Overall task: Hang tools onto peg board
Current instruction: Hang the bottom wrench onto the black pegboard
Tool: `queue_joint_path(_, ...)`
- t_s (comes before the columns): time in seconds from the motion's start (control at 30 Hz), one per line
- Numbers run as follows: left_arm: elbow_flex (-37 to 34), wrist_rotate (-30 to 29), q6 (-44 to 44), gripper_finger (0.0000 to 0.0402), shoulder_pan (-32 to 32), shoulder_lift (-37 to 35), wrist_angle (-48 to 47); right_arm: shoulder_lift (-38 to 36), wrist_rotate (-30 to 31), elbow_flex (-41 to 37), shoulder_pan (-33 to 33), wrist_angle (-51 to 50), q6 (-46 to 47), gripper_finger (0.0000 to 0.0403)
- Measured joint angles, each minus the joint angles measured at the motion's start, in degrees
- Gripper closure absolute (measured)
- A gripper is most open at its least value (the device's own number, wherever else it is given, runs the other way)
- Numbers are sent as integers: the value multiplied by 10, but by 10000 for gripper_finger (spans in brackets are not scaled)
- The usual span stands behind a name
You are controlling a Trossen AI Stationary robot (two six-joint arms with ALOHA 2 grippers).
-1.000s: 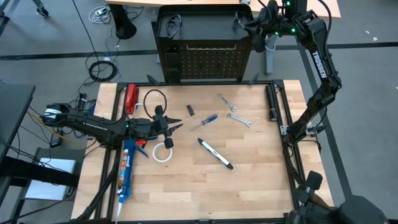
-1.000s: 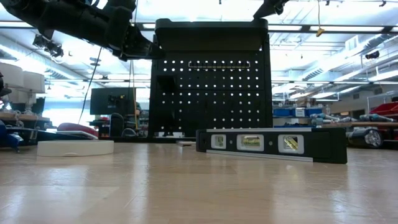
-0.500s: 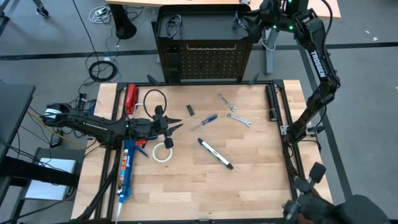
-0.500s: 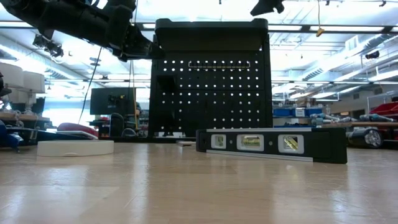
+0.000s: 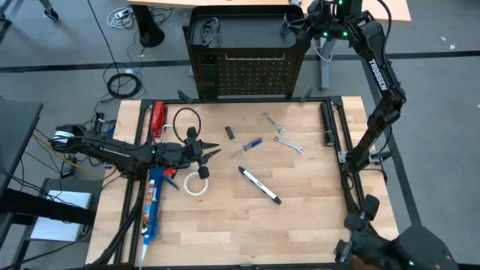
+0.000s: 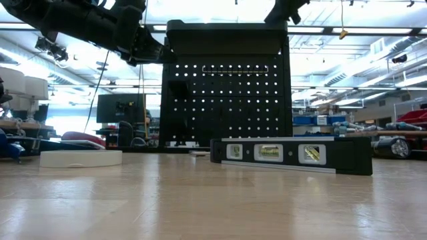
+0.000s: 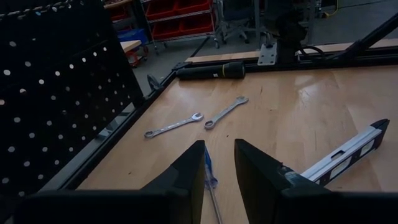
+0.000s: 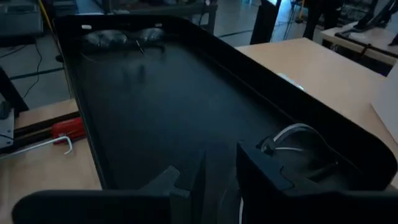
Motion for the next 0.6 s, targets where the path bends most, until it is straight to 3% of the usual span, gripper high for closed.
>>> queue_joint_path(0.6, 0, 0, 10, 310, 0, 0, 5, -94, 5, 0, 11, -7, -24, 319)
